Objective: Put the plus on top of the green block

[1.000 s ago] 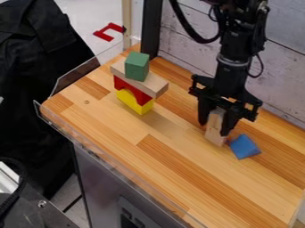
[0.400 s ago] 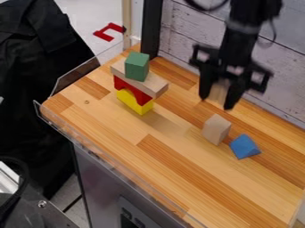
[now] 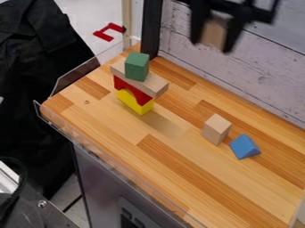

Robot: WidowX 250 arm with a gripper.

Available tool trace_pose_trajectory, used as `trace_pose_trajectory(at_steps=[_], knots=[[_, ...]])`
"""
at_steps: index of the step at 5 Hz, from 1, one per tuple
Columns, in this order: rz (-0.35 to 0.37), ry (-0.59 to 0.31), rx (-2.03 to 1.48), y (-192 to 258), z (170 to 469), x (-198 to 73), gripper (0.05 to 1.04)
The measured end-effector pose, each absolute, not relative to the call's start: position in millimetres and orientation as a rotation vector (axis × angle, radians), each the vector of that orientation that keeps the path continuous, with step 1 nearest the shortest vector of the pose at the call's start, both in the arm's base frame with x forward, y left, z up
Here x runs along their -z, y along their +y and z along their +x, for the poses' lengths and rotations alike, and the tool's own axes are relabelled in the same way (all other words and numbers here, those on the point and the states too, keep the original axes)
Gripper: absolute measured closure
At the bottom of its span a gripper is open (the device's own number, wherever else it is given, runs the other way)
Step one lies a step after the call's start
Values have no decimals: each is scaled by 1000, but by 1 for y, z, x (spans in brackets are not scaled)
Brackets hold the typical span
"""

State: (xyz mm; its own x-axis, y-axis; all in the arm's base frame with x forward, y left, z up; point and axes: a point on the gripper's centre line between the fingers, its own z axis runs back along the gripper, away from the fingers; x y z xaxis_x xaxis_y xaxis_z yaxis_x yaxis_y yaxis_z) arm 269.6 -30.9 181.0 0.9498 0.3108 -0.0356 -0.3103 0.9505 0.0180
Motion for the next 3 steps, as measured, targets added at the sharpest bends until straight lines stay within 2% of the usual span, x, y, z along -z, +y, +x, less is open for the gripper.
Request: trace_pose_trajectory(at_steps=[1,2,3], knots=[[16,52,-461,12,257,-181,601],[16,82,-501,38,249,-171,601],[-1,105,-494,53,253,-159,601]])
